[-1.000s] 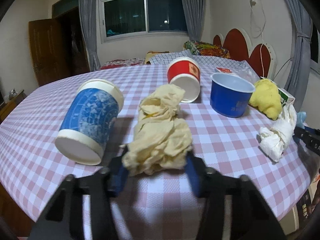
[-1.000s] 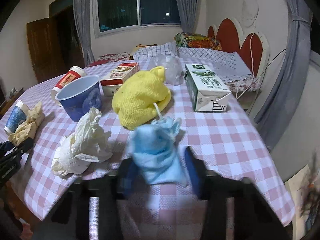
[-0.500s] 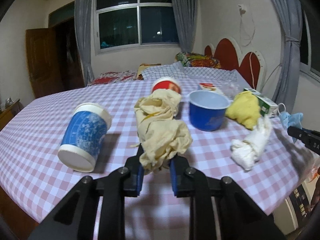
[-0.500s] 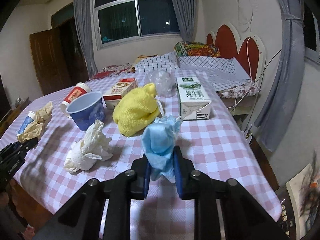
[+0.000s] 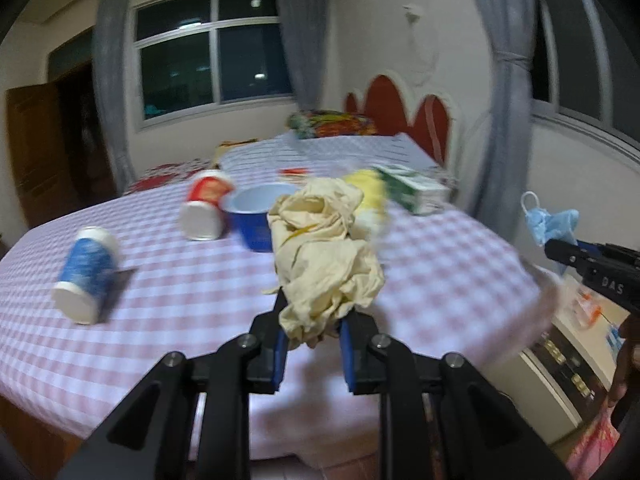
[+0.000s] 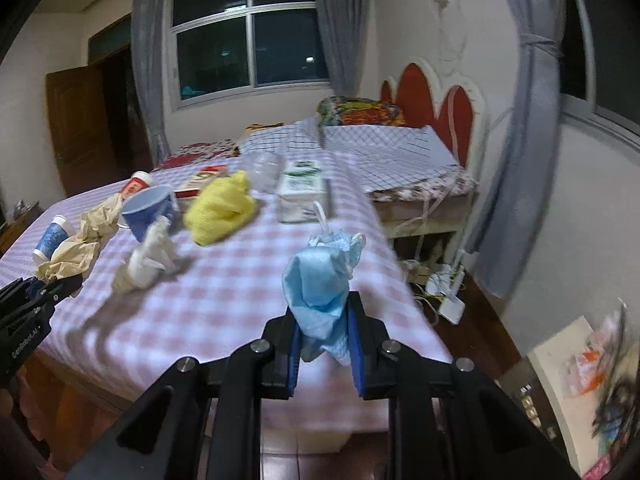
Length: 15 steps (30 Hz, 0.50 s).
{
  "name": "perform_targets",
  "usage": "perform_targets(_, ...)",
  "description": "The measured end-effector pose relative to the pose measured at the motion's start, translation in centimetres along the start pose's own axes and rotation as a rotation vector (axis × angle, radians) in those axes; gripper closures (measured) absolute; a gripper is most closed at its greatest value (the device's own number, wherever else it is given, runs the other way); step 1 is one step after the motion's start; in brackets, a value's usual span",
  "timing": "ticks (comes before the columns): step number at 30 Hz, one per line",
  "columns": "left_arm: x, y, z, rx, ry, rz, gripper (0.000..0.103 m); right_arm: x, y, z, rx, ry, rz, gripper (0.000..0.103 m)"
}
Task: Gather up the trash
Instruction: 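Carry the beige cloth and blue mask with both tools over the bin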
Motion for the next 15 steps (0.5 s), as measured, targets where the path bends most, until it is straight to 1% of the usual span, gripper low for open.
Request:
perform_targets(4,6.3,0.4,1.0,-0.004,-0.072,0.094,0.080,4.9,1.9,2.5,-0.007,-0.052,0.039,0.081)
perform_targets(8,11.9,0.4,2.4,-0.031,-0.128,0.174,0.080,9.8,3.4,5.4,-0.026,-0.098,0.081,0.081)
perform_targets(10,15.2,0.2,3.4,-0.054,-0.161,0.215,0.080,12.5,4.0,7.2,-0.043,-0.125,0.106,0.081)
perform_targets(15,21.1,-0.9,6.1,-0.119,-0.223,0.305,0.080,18.2,4.5,11.7,-0.101,-0.178,0.144,0.081)
Point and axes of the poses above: each gripper's, at about its wrist camera, not at the fingertips, and y roughly against the way its jaws point, x to its right, z to its underside, the point moved 2 cm from there along -y, roughly the way its jaws point, and after that the axes turned 4 degrees about -x, right-handed, at the moved point
